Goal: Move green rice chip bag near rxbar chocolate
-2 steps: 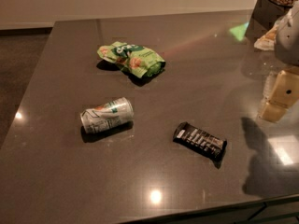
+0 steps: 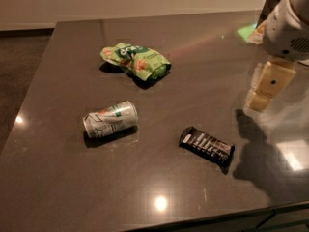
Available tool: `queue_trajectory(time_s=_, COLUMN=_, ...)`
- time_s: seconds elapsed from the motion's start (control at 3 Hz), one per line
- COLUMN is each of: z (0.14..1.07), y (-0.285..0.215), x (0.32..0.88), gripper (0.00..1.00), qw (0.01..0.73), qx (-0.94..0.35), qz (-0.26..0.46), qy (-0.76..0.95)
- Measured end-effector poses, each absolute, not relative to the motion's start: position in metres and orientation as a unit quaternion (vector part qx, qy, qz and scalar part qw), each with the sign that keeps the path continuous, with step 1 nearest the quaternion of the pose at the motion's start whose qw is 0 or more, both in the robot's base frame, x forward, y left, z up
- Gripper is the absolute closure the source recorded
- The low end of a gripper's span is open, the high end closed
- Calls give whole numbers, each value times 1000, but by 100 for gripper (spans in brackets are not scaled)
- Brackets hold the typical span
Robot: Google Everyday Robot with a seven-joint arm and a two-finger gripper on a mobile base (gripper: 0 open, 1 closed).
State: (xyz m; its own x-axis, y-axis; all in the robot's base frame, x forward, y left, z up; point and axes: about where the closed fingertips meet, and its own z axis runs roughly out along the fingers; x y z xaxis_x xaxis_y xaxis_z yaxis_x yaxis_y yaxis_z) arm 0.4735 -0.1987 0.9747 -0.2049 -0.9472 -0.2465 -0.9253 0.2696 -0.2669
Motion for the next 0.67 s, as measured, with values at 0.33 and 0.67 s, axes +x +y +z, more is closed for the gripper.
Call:
queue_trajectory(time_s=0.33, z=964, y=-180, x=514, gripper=0, qw=194, qx=-597, qz=-24, qy=778)
queue_trajectory(time_s=0.67, z=948, y=-159, x=555, gripper=0, qw=203, qx=-587, qz=-9, qy=784)
